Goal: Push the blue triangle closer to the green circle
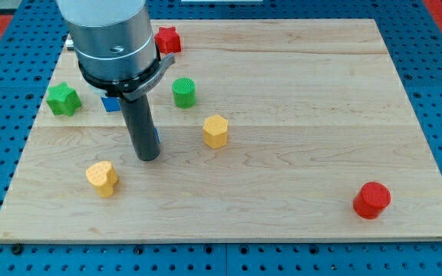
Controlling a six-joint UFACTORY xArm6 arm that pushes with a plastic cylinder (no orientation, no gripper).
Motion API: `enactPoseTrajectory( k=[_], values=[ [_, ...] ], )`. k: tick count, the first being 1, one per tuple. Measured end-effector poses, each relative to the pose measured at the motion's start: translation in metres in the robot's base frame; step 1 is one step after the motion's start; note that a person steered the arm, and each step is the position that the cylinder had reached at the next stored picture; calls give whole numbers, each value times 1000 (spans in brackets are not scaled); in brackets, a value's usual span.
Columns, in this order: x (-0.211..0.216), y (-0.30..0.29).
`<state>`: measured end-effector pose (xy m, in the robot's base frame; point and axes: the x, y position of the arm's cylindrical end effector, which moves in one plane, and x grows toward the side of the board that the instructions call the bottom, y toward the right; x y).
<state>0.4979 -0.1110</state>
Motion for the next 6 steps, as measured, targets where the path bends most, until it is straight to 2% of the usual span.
enactPoseTrajectory(
  k=[2, 3, 4, 6],
  values=[
    [-16, -19],
    [-48, -17],
    [-52, -29],
    [-86, -23]
  ],
)
